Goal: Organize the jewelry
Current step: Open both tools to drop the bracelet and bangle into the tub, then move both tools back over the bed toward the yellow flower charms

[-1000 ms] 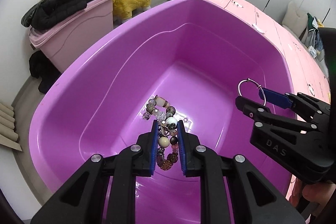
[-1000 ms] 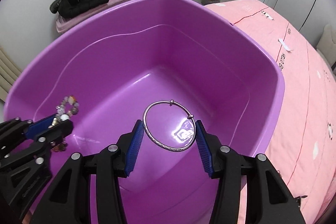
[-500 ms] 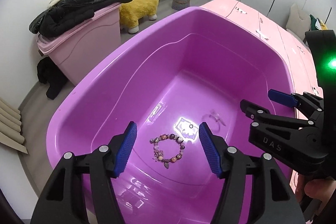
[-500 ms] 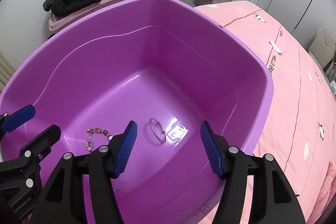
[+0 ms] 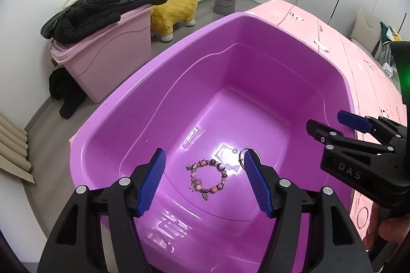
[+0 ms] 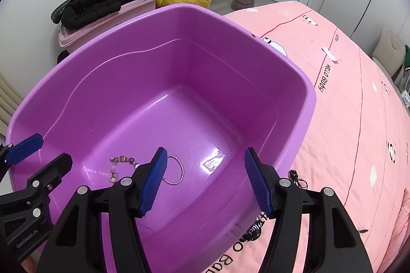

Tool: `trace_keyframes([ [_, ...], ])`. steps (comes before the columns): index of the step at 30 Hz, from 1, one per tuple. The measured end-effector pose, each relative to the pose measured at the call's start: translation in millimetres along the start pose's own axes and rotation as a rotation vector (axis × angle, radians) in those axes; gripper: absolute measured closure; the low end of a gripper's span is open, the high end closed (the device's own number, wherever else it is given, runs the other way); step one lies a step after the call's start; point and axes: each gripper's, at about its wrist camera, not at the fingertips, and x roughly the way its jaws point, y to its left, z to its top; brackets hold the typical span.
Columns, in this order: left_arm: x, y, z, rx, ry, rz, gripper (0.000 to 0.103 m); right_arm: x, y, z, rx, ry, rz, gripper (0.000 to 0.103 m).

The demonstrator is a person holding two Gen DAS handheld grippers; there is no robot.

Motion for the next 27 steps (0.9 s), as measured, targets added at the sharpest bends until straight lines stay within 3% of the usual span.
trace_keyframes([
  [17, -41, -5, -18, 0.007, -0.038, 0.008, 0.036, -52, -8, -39, 0.069, -0.066, 0.047, 0.043],
  [27, -76, -34, -48, 0.081, -0.084, -0.029, 0.018, -93, -43, -99, 0.151, -0.105, 0.054, 0.038],
])
